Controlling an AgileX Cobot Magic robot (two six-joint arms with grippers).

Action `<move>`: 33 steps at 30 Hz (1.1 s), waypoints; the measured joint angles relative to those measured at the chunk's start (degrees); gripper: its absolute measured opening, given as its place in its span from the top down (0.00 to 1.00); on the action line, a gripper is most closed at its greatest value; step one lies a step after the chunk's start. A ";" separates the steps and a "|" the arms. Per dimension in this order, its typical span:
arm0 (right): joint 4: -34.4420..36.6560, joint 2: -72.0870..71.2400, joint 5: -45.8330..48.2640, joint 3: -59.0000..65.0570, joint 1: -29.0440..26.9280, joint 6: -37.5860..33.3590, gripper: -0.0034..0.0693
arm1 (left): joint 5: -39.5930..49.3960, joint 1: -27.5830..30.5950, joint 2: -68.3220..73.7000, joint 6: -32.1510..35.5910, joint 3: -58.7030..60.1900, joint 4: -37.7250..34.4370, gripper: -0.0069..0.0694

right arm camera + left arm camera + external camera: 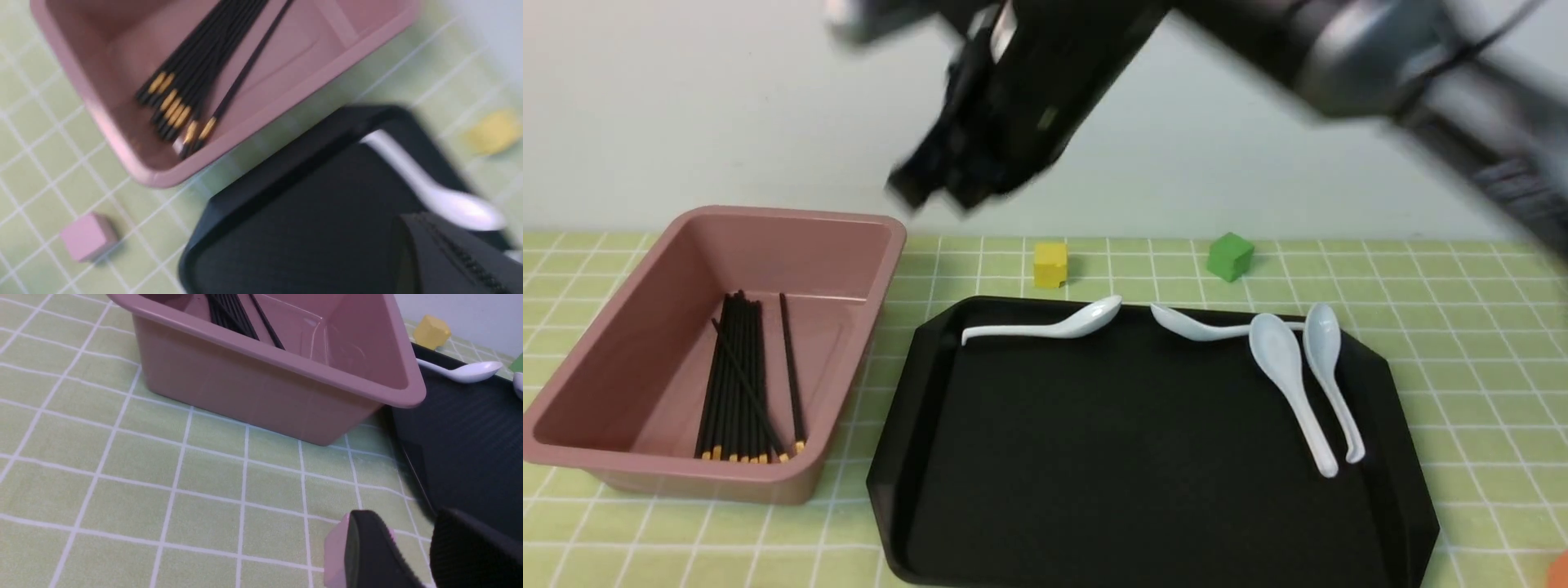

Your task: On green tablecloth take chopsticks from black tray and put them in box.

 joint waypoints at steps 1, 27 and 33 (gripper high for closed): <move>-1.01 -2.67 0.12 0.09 0.00 0.64 0.97 | 0.00 0.00 0.00 0.00 0.00 0.00 0.60; -7.31 -84.17 -57.15 106.60 0.00 17.33 0.95 | 0.00 0.00 0.00 0.00 0.00 0.00 0.60; -7.50 -90.56 -64.58 114.86 0.00 18.26 0.94 | 0.00 0.00 0.00 0.00 0.00 0.00 0.60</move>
